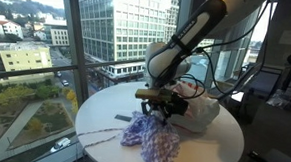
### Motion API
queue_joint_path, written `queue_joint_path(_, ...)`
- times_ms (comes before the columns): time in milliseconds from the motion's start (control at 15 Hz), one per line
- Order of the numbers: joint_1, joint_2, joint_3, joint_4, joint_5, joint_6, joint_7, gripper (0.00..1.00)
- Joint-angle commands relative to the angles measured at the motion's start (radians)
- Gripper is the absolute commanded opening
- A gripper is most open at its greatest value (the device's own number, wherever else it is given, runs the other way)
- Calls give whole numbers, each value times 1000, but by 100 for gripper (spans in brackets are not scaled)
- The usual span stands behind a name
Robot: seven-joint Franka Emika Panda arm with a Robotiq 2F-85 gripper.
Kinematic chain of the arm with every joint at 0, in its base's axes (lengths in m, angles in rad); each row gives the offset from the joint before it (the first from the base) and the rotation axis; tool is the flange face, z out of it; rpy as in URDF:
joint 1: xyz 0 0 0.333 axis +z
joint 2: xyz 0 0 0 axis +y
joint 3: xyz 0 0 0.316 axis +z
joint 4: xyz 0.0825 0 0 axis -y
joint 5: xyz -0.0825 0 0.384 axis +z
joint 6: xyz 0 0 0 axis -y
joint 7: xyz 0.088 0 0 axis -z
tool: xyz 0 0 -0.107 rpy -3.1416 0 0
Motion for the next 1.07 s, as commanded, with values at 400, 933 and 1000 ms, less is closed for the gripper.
queue_joint_path(400, 9, 42, 88, -85, 31, 97, 18, 100)
queue_joint_path(933, 181, 158, -62, -79, -234, 260, 186, 100)
queue_joint_path(1000, 187, 163, -65, -76, -241, 265, 194, 90)
